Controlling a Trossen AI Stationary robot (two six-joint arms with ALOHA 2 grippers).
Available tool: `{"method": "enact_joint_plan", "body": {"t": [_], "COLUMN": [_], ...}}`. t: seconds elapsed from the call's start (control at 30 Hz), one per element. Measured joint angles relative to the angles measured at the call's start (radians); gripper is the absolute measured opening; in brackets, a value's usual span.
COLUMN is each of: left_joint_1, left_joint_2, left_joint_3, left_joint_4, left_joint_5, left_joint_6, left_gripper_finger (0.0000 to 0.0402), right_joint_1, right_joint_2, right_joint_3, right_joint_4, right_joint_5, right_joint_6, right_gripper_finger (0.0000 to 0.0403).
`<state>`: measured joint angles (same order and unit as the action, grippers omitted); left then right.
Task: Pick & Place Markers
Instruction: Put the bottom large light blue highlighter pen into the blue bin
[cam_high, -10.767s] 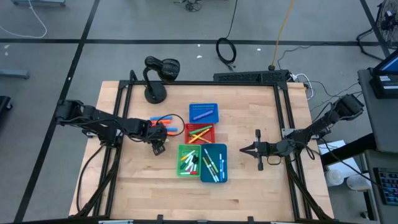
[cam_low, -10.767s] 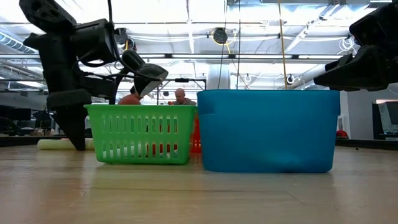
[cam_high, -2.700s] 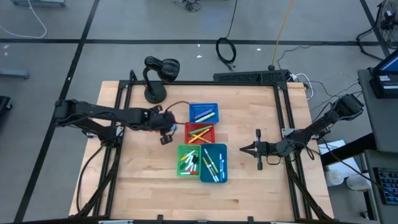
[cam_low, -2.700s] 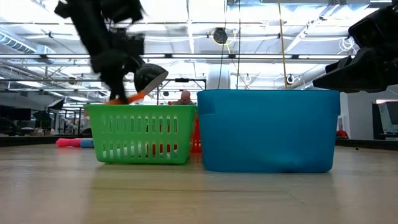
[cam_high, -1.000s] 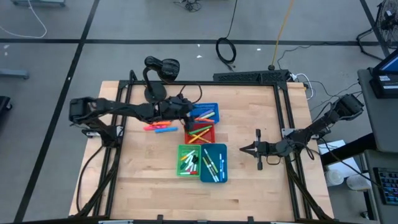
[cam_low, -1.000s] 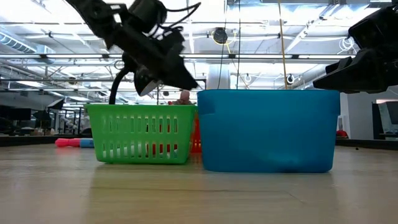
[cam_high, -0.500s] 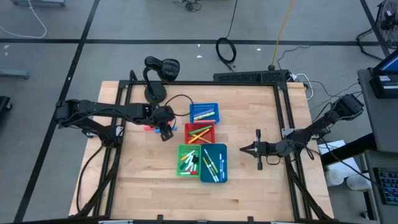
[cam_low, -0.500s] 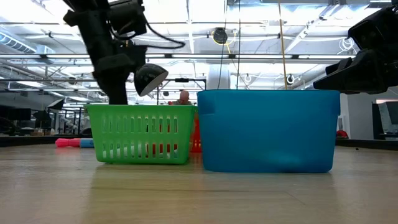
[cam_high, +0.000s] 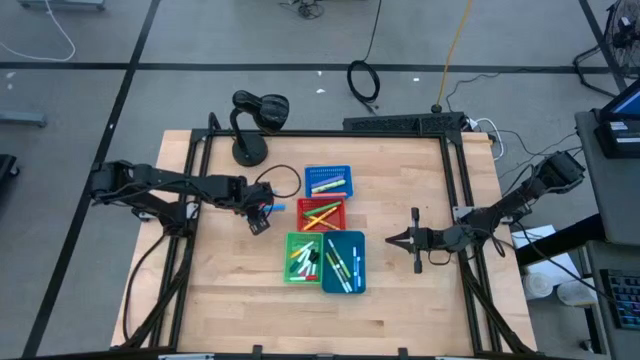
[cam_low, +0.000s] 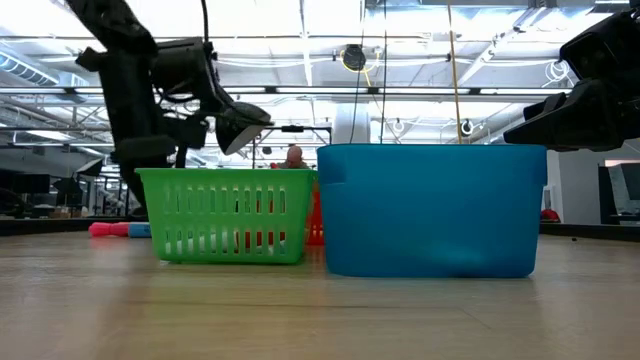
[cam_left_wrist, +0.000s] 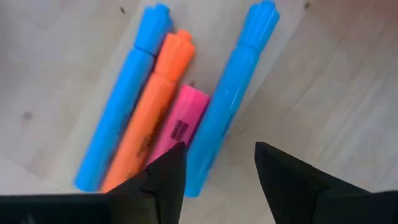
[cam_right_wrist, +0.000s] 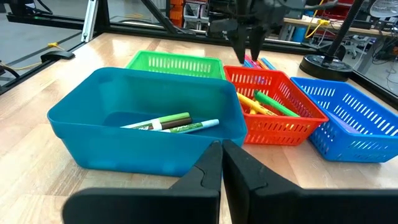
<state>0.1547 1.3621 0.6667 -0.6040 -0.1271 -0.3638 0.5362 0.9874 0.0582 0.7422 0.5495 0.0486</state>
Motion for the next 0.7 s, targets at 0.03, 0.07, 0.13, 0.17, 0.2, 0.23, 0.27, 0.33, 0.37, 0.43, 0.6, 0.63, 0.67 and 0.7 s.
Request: {"method": "enact_joint_plan", "body": {"t": [0.03,0.07,0.13,0.17,0.2,0.23,0.27,0.33,0.37,0.43,0.6,0.63,0.67,0.7], "left_joint_1": [0.0,0.0,0.0,0.0,0.0,0.0,0.0,0.0,0.001,0.001,0.0,0.0,0.0,0.0], "left_joint_2": [0.0,0.0,0.0,0.0,0.0,0.0,0.0,0.0,0.0,0.0,-0.005,-0.005,-0.005,-0.006], "left_joint_3": [-0.013,-0.025,-0.044,-0.052,-0.061,-0.069,-0.078,-0.097,-0.106,-0.122,-0.173,-0.182,-0.191,-0.199], "left_joint_4": [0.019,0.041,0.076,0.089,0.103,0.12,0.143,0.183,0.195,0.22,0.286,0.289,0.289,0.29], "left_joint_5": [0.007,0.017,0.023,0.026,0.031,0.031,0.031,0.031,0.031,0.032,0.03,0.029,0.027,0.026], "left_joint_6": [-0.006,-0.009,-0.012,-0.012,-0.012,-0.011,-0.009,-0.009,-0.008,-0.007,-0.028,-0.038,-0.047,-0.056], "left_gripper_finger": [0.0195,0.0195,0.0191,0.0188,0.0185,0.0182,0.0178,0.0172,0.0168,0.0161,0.0143,0.0139,0.0135,0.0131], "right_joint_1": [0.0,0.0,0.0,0.0,0.0,0.0,0.0,0.0,0.0,0.0,0.0,0.0,0.0,0.0], "right_joint_2": [0.0,0.0,0.0,0.0,0.0,0.0,0.0,0.0,0.0,0.0,0.0,0.0,0.0,0.0], "right_joint_3": [0.0,0.0,0.0,0.0,0.0,0.0,0.0,0.0,0.0,0.0,0.0,0.0,0.0,0.0], "right_joint_4": [0.0,0.0,0.0,0.0,0.0,0.0,0.0,0.0,0.0,0.0,0.0,0.0,0.0,0.0], "right_joint_5": [0.0,0.0,0.0,0.0,0.0,0.0,0.0,0.0,0.0,0.0,0.0,0.0,0.0,0.0], "right_joint_6": [0.0,0.0,0.0,0.0,0.0,0.0,0.0,0.0,0.0,0.0,0.0,0.0,0.0,0.0], "right_gripper_finger": [0.0,0.0,0.0,0.0,0.0,0.0,0.0,0.0,0.0,0.0,0.0,0.0,0.0,0.0]}}
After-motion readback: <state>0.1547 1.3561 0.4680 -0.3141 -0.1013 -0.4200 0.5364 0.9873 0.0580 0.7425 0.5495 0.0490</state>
